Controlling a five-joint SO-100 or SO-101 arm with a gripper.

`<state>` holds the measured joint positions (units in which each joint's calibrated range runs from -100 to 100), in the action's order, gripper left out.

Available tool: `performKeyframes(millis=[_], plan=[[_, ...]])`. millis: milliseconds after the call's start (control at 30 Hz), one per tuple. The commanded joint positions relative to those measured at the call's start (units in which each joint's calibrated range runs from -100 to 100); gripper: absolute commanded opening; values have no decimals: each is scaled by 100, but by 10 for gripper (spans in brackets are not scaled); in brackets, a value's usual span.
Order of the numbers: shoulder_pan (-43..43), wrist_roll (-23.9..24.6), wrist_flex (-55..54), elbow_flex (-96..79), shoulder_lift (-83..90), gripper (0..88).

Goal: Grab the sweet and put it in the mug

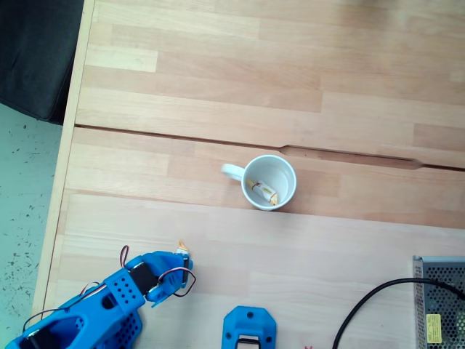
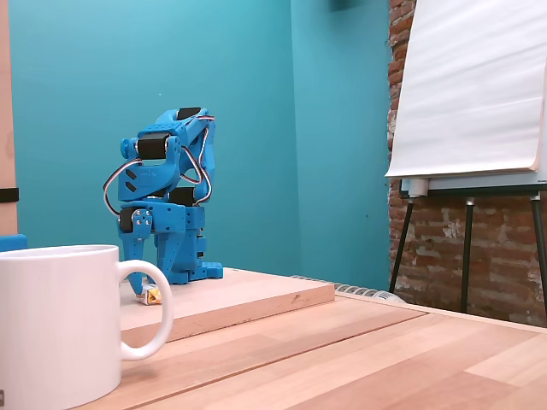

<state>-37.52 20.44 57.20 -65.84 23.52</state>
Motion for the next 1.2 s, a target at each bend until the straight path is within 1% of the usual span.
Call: performKeyframes(millis=[0,200,367,500,667,733,867,967,1167], plan=[[5,0,-2,37,126,0],[-10,63,86,670,135,0],[-39,39,643,1357,143,0],[-54,59,973,2294,161,0],[-83,63,1135,3551,143,0],[-242,59,1111,3998,126,0],[-867,5,1086,4693,83,0],[-990,5,1078,5175,-235,0],[-1041,63,1086,6495,-1526,0]])
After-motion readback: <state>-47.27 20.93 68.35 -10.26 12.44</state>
